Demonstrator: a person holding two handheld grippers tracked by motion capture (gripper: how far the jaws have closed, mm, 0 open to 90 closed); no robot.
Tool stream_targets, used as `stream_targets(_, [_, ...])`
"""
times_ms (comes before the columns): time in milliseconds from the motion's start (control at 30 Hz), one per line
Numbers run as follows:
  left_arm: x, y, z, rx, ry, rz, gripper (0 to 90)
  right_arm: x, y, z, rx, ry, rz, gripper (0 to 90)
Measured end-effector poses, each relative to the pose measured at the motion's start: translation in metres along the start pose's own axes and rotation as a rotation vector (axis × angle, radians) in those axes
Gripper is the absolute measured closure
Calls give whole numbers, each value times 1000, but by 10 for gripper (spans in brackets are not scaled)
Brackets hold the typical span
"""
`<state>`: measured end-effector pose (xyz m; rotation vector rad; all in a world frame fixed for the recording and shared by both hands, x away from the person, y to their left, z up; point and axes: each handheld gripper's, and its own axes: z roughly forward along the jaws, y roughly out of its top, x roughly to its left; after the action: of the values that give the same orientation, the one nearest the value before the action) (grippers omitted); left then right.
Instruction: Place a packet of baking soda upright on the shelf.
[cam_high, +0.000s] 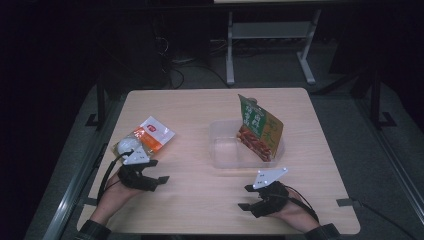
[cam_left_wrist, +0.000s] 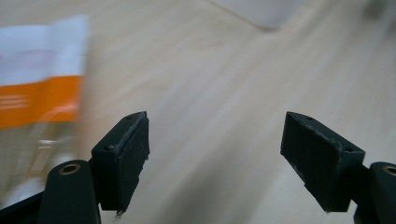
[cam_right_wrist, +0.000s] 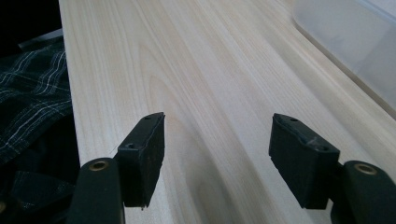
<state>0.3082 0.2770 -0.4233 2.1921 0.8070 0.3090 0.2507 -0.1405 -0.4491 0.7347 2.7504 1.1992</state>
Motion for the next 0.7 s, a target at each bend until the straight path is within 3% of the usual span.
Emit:
stream_targets(100, [16,3,-5,-26,41,-46,237,-1,0,0,-3,-1,-2,355])
stream_targets(300, [45,8,-14,-36,112,-71,286,-2,0,0,-4,-8,1,354])
stream_targets(367, [53,11,-16,-52,139,-104,314,-2,0,-1,-3,-8,7,354])
stream_targets(433, [63,13,-19,-51,176,-111,332,-2,0,-1,-1,-7,9,354])
stream_targets(567, [84,14,-24,-44,235,-150,416,-3,-1,0,0,-7,9,354])
stream_targets(700, [108,14,-26,-24,324,-183,577,-4,-1,-1,-2,-9,16,355])
